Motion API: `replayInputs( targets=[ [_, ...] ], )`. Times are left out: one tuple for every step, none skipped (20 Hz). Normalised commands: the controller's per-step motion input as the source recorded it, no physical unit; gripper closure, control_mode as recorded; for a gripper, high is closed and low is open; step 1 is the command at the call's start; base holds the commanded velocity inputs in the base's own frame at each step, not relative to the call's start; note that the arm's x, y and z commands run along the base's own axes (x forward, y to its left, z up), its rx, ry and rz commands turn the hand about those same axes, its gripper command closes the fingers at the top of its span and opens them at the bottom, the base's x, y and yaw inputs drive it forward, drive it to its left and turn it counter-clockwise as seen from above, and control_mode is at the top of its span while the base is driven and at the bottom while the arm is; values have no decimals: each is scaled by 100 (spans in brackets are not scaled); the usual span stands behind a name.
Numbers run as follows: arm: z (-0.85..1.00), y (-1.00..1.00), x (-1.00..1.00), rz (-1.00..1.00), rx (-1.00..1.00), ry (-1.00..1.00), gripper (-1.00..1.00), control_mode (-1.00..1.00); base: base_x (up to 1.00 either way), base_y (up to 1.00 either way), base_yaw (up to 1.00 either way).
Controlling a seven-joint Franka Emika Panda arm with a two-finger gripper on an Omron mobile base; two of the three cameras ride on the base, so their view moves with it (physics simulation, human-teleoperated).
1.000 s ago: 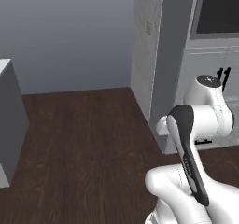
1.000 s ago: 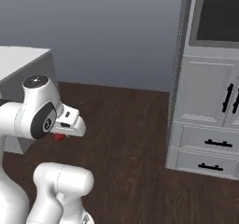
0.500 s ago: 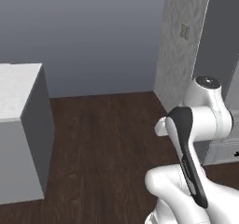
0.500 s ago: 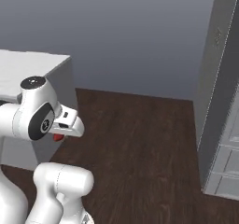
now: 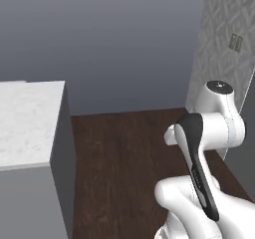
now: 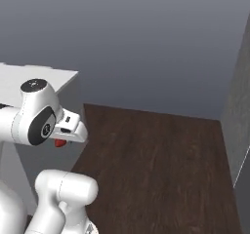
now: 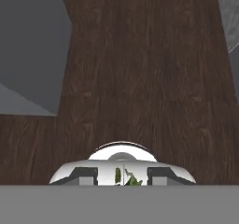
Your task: Take the strawberry from the fridge and place it on top of the pancake, located on the dining counter.
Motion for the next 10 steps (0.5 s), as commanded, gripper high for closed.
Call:
replayInputs(
  targets=[
    [0,0,0,0,0,0,100,100,100,0,0],
    [0,0,0,0,0,0,100,100,100,0,0],
    [0,0,0,0,0,0,100,100,100,0,0],
    [0,0,0,0,0,0,100,100,100,-4,0],
    [0,0,0,0,0,0,100,100,100,-5,-1],
    [0,0,0,0,0,0,100,100,100,0,-4],
    [0,0,0,0,0,0,100,100,100,0,-7],
    [0,0,0,0,0,0,100,100,100,0,-3],
    [0,0,0,0,0,0,100,100,100,0,0],
    [0,0,0,0,0,0,100,100,100,0,0]
  ],
)
